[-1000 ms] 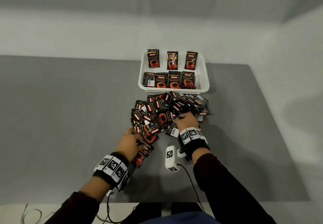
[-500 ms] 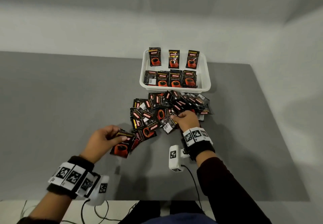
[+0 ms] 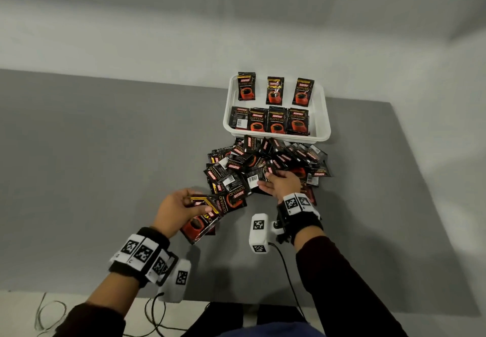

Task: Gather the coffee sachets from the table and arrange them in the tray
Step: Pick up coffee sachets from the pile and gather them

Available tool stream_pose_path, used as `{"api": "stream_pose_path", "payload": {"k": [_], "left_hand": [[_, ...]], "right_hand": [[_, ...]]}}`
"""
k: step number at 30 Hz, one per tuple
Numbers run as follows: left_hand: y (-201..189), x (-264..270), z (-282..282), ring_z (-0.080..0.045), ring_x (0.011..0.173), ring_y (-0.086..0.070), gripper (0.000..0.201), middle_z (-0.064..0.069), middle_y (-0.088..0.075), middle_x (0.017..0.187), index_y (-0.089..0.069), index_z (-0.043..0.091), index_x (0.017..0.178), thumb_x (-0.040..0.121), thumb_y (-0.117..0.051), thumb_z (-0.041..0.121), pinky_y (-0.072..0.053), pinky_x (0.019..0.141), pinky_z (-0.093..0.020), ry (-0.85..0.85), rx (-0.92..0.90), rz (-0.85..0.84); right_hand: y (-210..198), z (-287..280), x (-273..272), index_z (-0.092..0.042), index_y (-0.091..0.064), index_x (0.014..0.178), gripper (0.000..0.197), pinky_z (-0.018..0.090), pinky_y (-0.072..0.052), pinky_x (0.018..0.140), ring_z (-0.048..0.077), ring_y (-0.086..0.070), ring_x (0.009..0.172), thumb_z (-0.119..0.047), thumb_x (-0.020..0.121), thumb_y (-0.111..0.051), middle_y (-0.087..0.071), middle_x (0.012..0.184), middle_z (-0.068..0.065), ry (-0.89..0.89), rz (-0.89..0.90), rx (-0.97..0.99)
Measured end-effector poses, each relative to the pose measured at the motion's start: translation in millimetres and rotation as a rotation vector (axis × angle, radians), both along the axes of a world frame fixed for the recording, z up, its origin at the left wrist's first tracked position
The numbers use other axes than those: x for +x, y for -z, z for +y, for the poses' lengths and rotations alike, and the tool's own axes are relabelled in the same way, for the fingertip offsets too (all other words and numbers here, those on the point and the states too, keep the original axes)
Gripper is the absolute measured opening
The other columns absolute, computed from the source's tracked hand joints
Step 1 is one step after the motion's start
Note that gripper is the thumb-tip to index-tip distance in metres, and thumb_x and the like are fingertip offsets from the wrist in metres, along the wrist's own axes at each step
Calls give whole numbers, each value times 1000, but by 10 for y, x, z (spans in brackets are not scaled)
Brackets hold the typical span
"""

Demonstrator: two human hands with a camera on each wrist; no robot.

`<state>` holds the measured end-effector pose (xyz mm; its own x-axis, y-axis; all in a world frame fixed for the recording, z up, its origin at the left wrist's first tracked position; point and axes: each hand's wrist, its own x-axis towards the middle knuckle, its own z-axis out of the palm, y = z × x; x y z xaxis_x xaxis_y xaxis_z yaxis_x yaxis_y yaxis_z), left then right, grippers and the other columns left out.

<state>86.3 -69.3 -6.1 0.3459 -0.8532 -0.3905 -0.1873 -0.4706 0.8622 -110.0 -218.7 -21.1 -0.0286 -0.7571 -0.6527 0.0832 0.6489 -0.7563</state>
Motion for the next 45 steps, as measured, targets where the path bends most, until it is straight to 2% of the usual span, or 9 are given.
{"api": "stream_pose_path", "payload": {"k": [3,8,20,23,29,34,39,42,45], "left_hand": [[47,-125,-177,-7,65,-62,24,5,-64,76,-65,11,88,72,-78,23,-45,52,-11,190,106,-242],[235,-319,-367,-21,112,-43,32,0,-42,123,-69,9,94,72,-76,31,-39,98,-30,358,95,-594],[329,-327,-367,-22,97,-56,32,-5,-59,111,-66,12,107,77,-72,23,-41,82,-24,440,132,-559],[256,-198,-313,-20,94,-58,34,-1,-61,103,-64,13,107,78,-72,28,-44,78,-25,456,128,-515],[-2,113,-198,7,76,-56,34,23,-56,81,-55,34,98,72,-76,30,-40,63,-7,362,-72,-329],[-366,-14,-318,-20,80,-63,57,-16,-68,83,-51,45,112,67,-78,23,-51,77,-42,347,-283,18],[-604,-426,-610,-6,88,-60,14,8,-62,98,-68,25,81,69,-75,26,-50,84,-22,507,-491,-55],[-563,-655,-720,10,110,-45,21,10,-50,119,-67,19,95,75,-74,16,-32,95,-1,674,-542,-187],[-434,-780,-705,16,94,-54,36,16,-60,104,-55,35,105,79,-70,16,-41,85,-4,560,-467,-71]], "right_hand": [[44,37,70,-3,-54,110,32,25,-50,43,18,-61,64,-15,84,-68,-57,109,15,-147,401,-74],[91,97,194,-23,-53,86,30,43,-39,92,33,-38,121,-41,73,-74,-40,131,8,-414,907,-200],[104,-181,350,-29,-41,124,63,38,-44,90,26,-51,107,-20,72,-76,-58,120,8,-412,708,-204],[75,-203,234,-14,-54,122,54,26,-44,72,20,-57,91,-11,74,-76,-61,118,11,-421,622,-262],[-198,-106,-226,-5,-66,106,38,28,-52,81,20,-65,92,-12,71,-79,-69,103,10,-431,597,-333],[-614,57,-543,-11,-70,97,32,26,-48,84,15,-64,85,-7,66,-80,-68,90,1,-557,602,-443],[-877,233,-566,-14,-72,90,26,18,-46,74,11,-63,80,-2,68,-77,-67,82,-3,-771,604,-525],[-1000,287,-550,-14,-72,88,27,20,-53,77,14,-67,80,5,69,-73,-70,83,0,-748,474,-591],[-1067,277,-562,-20,-64,78,33,14,-53,70,9,-65,73,8,65,-76,-70,83,5,-496,285,-640]]}}
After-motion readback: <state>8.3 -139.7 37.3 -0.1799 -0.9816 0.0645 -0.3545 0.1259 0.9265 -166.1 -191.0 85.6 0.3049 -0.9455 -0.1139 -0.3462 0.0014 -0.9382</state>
